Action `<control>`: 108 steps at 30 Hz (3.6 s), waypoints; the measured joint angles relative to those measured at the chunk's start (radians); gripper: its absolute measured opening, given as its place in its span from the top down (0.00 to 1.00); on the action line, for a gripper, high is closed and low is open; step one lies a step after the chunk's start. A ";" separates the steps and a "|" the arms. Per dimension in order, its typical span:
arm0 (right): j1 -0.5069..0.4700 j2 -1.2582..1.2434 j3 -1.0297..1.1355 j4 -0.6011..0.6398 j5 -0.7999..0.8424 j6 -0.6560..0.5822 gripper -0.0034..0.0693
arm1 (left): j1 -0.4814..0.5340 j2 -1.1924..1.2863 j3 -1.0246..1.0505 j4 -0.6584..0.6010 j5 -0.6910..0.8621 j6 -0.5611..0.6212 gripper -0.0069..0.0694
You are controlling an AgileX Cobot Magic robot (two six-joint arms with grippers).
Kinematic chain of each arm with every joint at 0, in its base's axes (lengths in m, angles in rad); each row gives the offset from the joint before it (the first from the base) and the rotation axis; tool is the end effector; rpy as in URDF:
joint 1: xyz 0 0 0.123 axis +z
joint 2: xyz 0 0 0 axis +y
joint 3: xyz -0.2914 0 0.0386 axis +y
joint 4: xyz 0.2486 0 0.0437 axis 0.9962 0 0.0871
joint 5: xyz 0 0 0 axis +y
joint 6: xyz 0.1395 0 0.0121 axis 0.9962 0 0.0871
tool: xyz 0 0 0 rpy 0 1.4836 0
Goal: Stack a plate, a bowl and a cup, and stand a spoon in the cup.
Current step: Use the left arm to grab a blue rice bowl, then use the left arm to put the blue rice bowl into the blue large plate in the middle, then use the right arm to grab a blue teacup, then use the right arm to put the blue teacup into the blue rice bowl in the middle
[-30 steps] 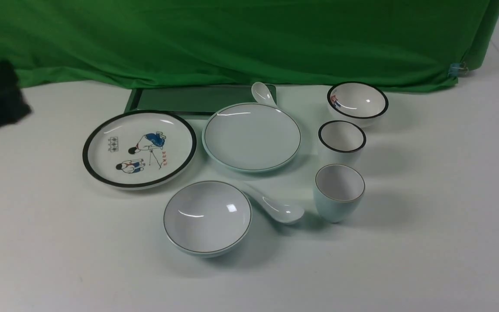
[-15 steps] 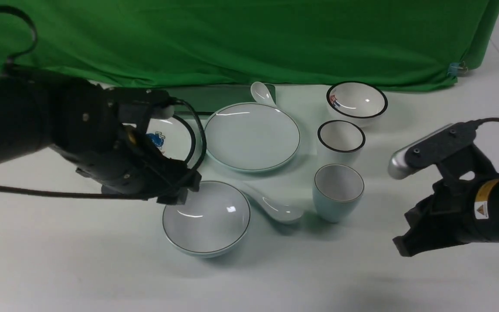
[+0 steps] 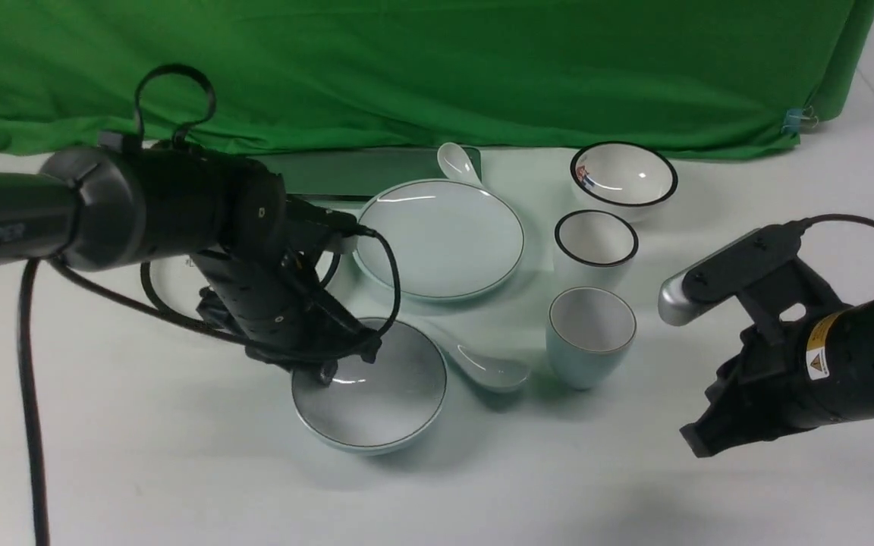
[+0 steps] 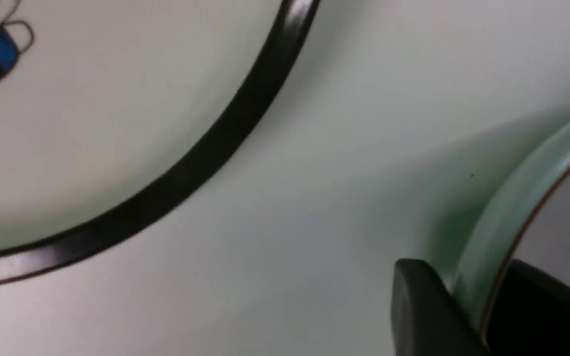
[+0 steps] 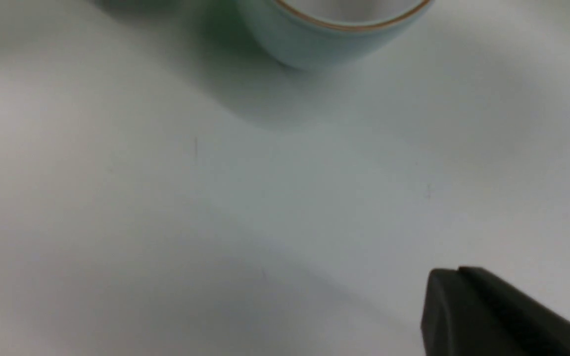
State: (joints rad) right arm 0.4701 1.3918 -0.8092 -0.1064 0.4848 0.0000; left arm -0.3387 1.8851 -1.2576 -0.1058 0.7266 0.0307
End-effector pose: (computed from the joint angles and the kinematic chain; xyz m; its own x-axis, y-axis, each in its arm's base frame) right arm 0.2669 0.1278 0.2003 -0.6958 -0.4589 -0.5525 -0.4954 0.8636 -0.0934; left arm 0.3700 -0.1408 0.1444 -0.9152 0.2711 -0.2983 0.3074 0.9481 -0.0814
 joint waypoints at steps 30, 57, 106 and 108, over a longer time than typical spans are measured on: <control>0.000 0.051 -0.186 0.092 0.272 -0.096 0.90 | 0.050 0.400 -0.703 -0.021 -0.042 0.001 0.80; -0.020 0.476 -0.599 0.163 0.285 -0.182 0.85 | 0.080 -0.571 -0.254 0.013 0.090 0.086 0.89; 0.017 1.089 -1.646 0.240 0.462 -0.144 0.82 | 0.158 -1.055 0.454 0.111 -0.113 0.151 0.96; 0.017 1.091 -1.646 0.243 0.460 -0.138 0.77 | 0.158 -1.055 0.454 0.111 -0.112 0.151 0.96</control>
State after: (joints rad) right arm 0.4870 2.4827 -2.4550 0.1370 0.9450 -0.1381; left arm -0.1809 0.8305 -0.8041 0.0057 0.6141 0.1814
